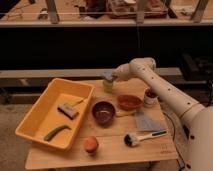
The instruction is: Place sponge in plastic cup
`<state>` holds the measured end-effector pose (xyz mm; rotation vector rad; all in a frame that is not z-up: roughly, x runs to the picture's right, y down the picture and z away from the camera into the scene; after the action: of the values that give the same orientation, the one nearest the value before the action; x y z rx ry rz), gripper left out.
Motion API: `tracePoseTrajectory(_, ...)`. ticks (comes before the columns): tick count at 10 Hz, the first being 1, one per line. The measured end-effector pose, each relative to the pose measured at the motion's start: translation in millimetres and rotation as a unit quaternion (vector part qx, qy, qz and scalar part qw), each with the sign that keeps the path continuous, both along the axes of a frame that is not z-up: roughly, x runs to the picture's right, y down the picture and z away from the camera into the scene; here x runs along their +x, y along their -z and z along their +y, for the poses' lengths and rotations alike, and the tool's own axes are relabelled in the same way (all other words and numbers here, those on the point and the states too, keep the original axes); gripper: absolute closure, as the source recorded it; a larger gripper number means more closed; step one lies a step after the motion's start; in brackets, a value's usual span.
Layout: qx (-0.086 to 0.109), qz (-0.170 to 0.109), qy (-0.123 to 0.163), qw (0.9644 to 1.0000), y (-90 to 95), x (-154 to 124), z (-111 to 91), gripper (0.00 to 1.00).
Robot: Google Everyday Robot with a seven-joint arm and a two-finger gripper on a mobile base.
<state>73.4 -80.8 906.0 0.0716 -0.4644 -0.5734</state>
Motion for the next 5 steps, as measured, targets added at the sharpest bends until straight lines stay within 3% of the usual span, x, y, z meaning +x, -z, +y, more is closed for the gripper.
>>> tracePoseTrajectory(5, 0.008, 0.0, -0.012, 0.9999, -18.0, -4, 5, 0.98)
